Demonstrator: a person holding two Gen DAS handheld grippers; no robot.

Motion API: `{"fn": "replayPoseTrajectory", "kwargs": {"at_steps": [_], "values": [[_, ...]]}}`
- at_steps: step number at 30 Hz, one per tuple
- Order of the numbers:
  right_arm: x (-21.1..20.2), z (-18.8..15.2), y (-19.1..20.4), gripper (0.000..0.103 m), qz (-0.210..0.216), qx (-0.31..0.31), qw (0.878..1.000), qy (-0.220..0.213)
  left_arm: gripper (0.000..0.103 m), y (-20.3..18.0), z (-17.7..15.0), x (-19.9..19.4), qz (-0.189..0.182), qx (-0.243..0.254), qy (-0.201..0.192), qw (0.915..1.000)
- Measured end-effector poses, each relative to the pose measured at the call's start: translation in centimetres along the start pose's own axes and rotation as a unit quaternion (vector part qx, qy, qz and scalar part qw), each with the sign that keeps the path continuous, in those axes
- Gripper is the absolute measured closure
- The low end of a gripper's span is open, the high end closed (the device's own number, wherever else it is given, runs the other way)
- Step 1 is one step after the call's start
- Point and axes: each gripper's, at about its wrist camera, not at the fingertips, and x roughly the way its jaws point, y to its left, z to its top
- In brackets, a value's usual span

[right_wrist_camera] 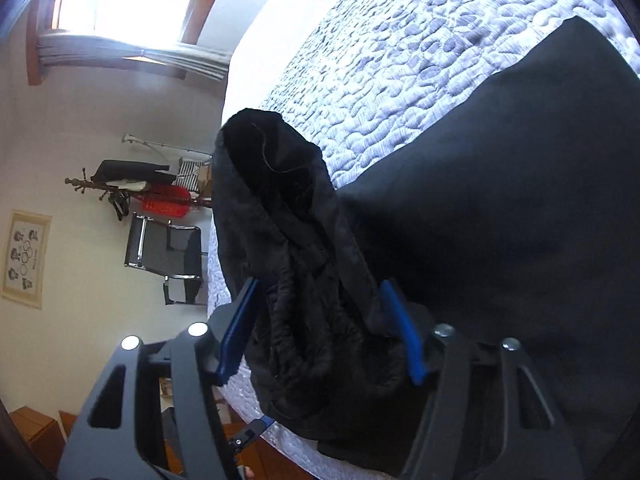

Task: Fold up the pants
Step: 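Grasp the loose leg end of the pants with the right gripper, then fold the held leg end over onto the pants with the right gripper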

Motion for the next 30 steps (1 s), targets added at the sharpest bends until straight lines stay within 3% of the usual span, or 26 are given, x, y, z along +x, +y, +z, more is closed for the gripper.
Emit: {"fn": "replayPoseTrajectory", "kwargs": {"at_steps": [4,7,14,30], "values": [[-0.2,-0.3,0.4,0.072,0.003,-0.017,1.000,-0.002,0.004,-0.3,0.0,0.0,0.001,0.002,0.002,1.0000],[-0.6,-0.6,1.0,0.079,0.012,-0.031,0.999,-0.006,0.004,-0.3,0.0,0.2,0.001,-0.001,0.004,1.0000],[-1.6,-1.8,3.9,0.081,0.022,-0.064,0.998,-0.016,0.004,-0.7,-0.2,0.2,0.001,0.003,0.005,1.0000],[-6.1,-2.8,5.8,0.082,0.057,-0.084,0.994,-0.025,0.004,-0.2,0.7,-1.6,-0.003,-0.001,-0.017,0.9998]]}}
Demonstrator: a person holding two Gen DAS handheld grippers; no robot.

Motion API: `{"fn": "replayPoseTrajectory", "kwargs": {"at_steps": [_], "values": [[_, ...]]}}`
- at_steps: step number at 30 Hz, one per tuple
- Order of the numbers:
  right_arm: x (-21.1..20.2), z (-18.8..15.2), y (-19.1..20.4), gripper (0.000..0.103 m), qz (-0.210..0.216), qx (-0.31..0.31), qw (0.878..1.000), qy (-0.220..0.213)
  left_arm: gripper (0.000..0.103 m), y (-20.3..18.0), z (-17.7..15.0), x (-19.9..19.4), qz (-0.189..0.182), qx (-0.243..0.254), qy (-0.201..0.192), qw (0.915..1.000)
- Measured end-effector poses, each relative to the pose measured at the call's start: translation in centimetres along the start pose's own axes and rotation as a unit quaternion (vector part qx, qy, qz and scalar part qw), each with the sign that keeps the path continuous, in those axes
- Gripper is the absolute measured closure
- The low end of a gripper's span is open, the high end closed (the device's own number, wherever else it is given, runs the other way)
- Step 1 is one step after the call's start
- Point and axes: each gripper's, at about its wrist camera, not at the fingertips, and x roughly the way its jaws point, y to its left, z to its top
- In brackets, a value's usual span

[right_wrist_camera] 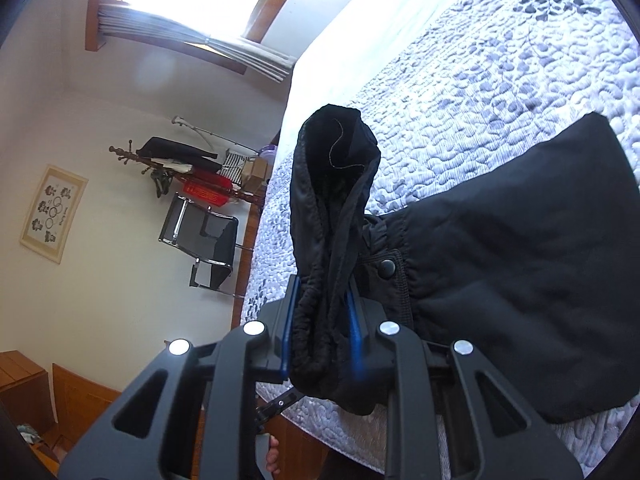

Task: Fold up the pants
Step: 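Fold the held leg end over onto the pants with the right gripper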

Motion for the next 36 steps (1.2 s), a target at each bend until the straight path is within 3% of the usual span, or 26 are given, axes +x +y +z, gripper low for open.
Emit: {"fn": "replayPoseTrajectory", "kwargs": {"at_steps": [8,18,36], "values": [[-4.4,0.3,0.2,0.082,0.012,-0.005,1.000,-0.027,0.004,0.2,0.1,-0.2,0.000,0.000,-0.001,1.0000],[-8.4,0.8,-1.0,0.082,-0.007,0.000,0.998,-0.054,0.004,-2.3,-0.7,0.4,-0.002,0.024,0.007,0.9997],[-8.8,-0.2,-9.4,0.082,-0.036,0.096,0.993,-0.062,0.004,-4.1,-0.9,0.6,0.003,0.051,0.016,0.9986]]}}
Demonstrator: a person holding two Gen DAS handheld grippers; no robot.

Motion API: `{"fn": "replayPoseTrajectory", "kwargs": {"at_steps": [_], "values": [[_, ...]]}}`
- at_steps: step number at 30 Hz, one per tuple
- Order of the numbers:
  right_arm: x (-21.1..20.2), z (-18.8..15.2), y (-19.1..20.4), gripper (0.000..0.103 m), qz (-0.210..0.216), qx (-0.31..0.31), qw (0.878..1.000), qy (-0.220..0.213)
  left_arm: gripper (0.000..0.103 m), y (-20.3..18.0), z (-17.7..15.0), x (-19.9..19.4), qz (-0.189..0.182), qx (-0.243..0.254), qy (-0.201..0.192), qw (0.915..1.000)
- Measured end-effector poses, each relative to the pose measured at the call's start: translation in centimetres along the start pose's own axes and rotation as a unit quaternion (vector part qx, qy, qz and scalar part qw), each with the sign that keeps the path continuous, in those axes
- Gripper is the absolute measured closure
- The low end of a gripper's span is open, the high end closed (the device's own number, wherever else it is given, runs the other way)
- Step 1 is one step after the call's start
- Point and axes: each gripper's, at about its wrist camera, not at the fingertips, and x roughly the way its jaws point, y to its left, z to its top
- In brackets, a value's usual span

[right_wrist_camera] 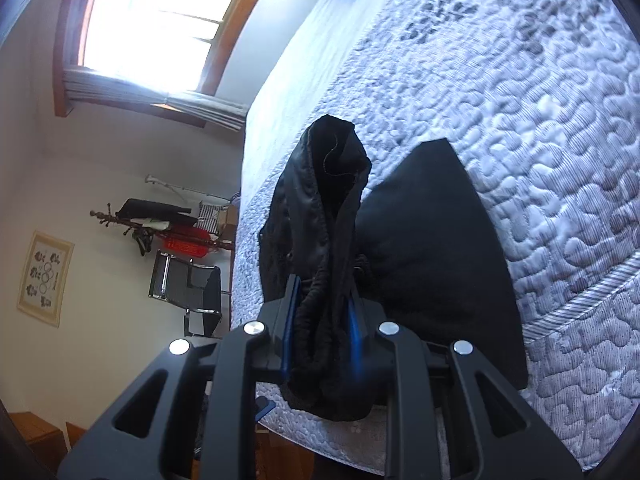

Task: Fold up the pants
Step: 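Fold the held leg end over onto the pants with the right gripper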

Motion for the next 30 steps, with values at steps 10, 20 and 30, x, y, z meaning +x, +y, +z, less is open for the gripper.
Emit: {"fn": "replayPoseTrajectory", "kwargs": {"at_steps": [10,20,30], "values": [[1.7,-0.7,-4.4,0.082,-0.020,0.042,0.999,0.013,0.004,-0.4,0.0,0.4,0.002,0.006,0.005,1.0000],[0.9,-2.4,-4.9,0.043,-0.025,0.037,0.999,0.021,0.004,-2.2,0.0,-0.5,0.011,0.036,-0.011,0.9992],[-0.5,-4.8,-3.6,0.045,-0.086,-0.032,0.995,0.029,0.004,-5.3,0.8,-3.0,0.061,0.095,-0.058,0.9919]]}}
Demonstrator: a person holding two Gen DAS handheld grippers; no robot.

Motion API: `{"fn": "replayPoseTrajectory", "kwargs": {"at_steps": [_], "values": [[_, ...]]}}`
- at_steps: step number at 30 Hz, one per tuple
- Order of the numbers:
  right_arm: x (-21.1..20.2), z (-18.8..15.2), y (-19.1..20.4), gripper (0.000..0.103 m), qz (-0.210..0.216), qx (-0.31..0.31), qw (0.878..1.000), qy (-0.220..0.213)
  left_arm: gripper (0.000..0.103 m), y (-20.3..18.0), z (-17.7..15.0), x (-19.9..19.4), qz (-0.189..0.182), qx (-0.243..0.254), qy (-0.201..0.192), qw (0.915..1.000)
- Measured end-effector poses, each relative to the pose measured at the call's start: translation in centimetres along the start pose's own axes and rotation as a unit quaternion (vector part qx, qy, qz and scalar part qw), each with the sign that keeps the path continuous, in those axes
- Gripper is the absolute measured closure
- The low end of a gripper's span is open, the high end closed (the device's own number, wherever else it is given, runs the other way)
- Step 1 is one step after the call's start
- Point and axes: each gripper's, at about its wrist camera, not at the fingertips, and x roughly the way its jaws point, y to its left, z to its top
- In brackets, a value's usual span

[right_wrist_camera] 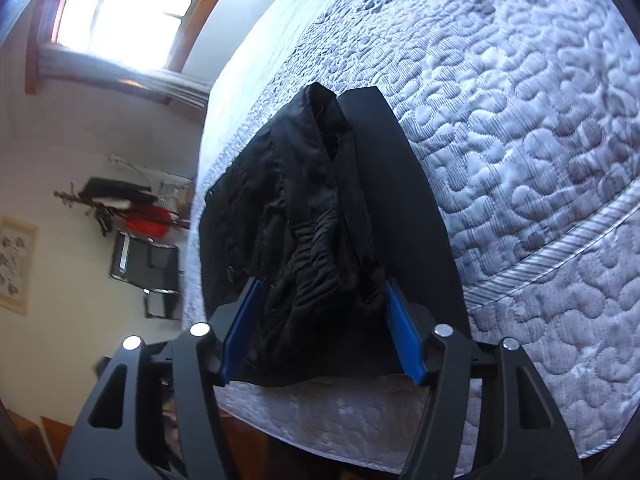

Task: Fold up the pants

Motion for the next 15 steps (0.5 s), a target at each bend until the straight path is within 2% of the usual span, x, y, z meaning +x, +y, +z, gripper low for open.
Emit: {"fn": "replayPoseTrajectory", "kwargs": {"at_steps": [2,5,7,10,15], "values": [[-0.1,-0.3,0.8,0.061,-0.038,-0.028,0.999,-0.002,0.004,-0.7,0.4,-0.7,0.003,0.010,-0.010,0.9999],[-0.4,-0.7,1.6,0.069,-0.057,-0.055,0.997,-0.002,0.004,-1.9,0.9,-2.1,0.003,0.024,-0.027,0.9994],[-0.8,-0.9,2.3,0.070,-0.057,-0.064,0.996,-0.006,0.004,-2.7,1.2,-2.8,0.008,0.031,-0.036,0.9988],[-1.6,-1.0,3.0,0.071,-0.041,-0.066,0.997,-0.009,0.004,-3.6,1.5,-4.1,-0.002,0.039,-0.051,0.9979],[-3.0,-1.4,2.4,0.071,-0.011,-0.057,0.998,-0.008,0.004,-5.0,1.9,-5.9,-0.009,0.059,-0.069,0.9959]]}}
